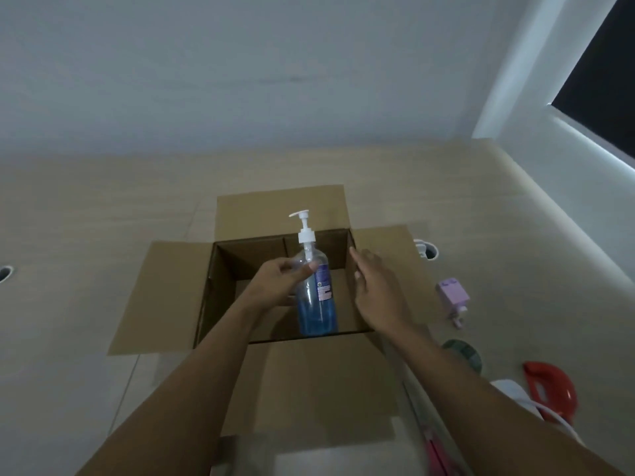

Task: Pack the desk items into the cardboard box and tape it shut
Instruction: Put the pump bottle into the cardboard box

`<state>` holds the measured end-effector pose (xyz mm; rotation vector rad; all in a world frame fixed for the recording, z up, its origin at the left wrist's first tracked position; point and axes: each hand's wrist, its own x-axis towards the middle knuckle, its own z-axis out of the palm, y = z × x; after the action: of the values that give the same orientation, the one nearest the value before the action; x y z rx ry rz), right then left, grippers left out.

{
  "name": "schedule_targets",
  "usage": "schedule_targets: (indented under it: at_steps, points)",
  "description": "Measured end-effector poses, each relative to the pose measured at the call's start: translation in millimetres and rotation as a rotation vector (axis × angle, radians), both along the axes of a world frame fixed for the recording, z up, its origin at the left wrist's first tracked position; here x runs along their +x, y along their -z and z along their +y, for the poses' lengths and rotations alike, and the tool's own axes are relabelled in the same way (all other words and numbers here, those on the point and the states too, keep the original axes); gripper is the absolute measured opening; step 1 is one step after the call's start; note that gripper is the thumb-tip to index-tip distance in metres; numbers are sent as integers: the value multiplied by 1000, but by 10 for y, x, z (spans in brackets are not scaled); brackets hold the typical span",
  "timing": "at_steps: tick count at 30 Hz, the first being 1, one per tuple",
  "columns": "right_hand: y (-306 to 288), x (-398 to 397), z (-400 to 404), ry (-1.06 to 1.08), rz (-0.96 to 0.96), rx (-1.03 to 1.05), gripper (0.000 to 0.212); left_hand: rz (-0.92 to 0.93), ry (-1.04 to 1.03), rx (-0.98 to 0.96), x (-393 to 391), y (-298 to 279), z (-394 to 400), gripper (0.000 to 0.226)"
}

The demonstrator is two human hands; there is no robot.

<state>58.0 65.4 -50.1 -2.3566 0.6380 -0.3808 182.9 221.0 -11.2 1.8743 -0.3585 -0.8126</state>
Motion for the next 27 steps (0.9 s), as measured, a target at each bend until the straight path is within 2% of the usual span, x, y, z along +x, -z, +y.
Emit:
schedule_targets:
  at_steps: [3, 6, 10, 13, 17, 21, 27]
  points:
    - [138, 16, -90, 6, 180, -157, 56, 54, 14, 27, 28, 153, -124, 43]
    - [210, 15, -96, 3, 225, -157, 61, 113, 60, 40, 51, 257, -248, 51]
    - [263, 54, -102, -8, 234, -145, 66, 201, 97, 57, 45, 433, -349, 49]
    - [288, 70, -114, -6, 221, -147, 66, 202, 88, 104, 31, 562, -407, 46]
    - [327, 72, -116, -4, 217, -129, 68, 244, 51, 140, 6, 636, -539, 26]
    - [388, 69, -112, -4, 182, -89, 70, 243, 53, 206, -11, 749, -701, 23]
    - [482, 87, -107, 9, 138, -33, 69, 256, 84, 273, 57, 875, -765, 38]
